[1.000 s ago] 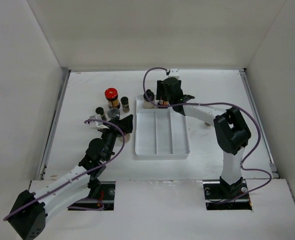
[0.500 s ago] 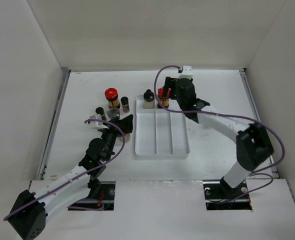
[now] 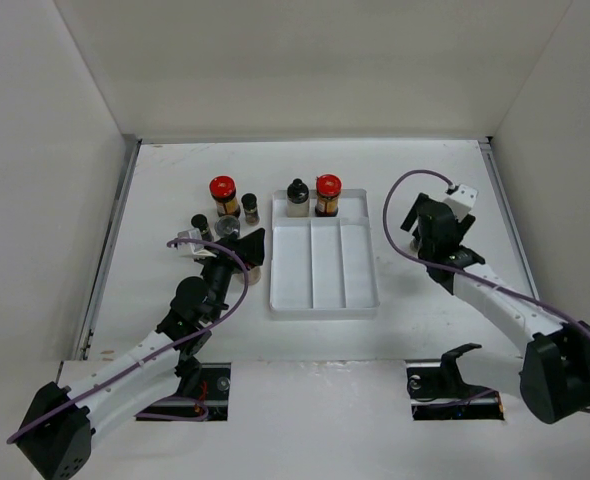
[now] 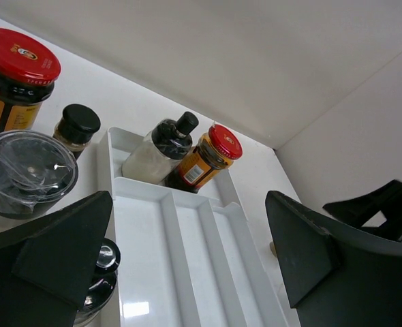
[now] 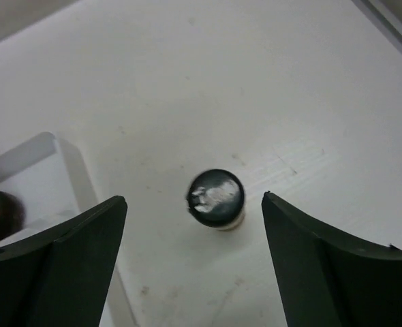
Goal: Organize the condiment bottles
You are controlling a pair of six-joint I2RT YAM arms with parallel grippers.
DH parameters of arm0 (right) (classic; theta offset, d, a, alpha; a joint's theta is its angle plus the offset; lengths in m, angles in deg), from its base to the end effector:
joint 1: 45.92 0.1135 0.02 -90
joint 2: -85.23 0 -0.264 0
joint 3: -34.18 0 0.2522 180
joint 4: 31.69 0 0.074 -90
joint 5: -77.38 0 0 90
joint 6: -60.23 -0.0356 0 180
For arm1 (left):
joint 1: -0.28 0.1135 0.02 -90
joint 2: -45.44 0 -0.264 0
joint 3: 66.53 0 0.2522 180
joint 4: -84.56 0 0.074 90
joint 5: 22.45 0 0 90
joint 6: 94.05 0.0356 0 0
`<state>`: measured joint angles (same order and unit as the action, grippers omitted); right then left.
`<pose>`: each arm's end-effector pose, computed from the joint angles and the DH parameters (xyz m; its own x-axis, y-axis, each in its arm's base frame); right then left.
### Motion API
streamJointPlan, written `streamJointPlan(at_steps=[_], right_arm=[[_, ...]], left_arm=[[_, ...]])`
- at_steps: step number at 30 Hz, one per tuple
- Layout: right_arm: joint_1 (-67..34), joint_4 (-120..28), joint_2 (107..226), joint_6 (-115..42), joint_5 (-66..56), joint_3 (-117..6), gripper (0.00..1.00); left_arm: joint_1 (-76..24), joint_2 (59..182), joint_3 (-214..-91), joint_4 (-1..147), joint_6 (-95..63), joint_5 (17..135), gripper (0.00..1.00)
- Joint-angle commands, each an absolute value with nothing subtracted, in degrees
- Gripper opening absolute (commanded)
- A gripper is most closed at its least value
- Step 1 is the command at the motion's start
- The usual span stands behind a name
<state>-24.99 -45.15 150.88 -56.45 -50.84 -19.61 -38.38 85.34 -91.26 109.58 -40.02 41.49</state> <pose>0.2415 0.0688 0.2586 -0.2484 0.2827 -0.9265 0.3953 0.9028 0.1695 0.1388 -0.0910 0.2350 -0.0230 -0.6573 -0.7533 0.2591 0.7238 -0.6395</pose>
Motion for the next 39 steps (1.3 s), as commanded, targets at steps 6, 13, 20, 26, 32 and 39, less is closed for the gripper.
streamJointPlan(at_steps=[6,13,20,26,32,39], right_arm=[[-29.3,-44.8,156.4,-59.1,-48.1,-19.7,0.89],[-30.8,-39.3,162.8,-59.0,-45.5,-20.9,0.78],[-33.0,-35.5,165.9,-58.5,-45.0,-21.9,0.64],[-32.9,-33.1,163.9,-56.6,-46.4,-21.9,0.42],[-29.5,-33.1,161.0,-54.5,-46.7,-25.5,0.38],[-21.5,-31.2,170.7,-50.4,-44.7,-38.3,0.38]], left_arm=[[-38.4,85.0,-91.3,112.3,-40.5,42.3,1.0],[-38.4,85.0,-91.3,112.6,-40.6,42.8,1.0],[-38.4,85.1,-91.2,112.6,-40.8,42.9,1.0],[-38.4,85.8,-91.3,112.6,-40.9,42.9,1.0],[-38.4,86.1,-91.3,112.7,-41.2,42.9,1.0],[-38.2,86.5,-91.1,113.5,-41.3,43.3,1.0]])
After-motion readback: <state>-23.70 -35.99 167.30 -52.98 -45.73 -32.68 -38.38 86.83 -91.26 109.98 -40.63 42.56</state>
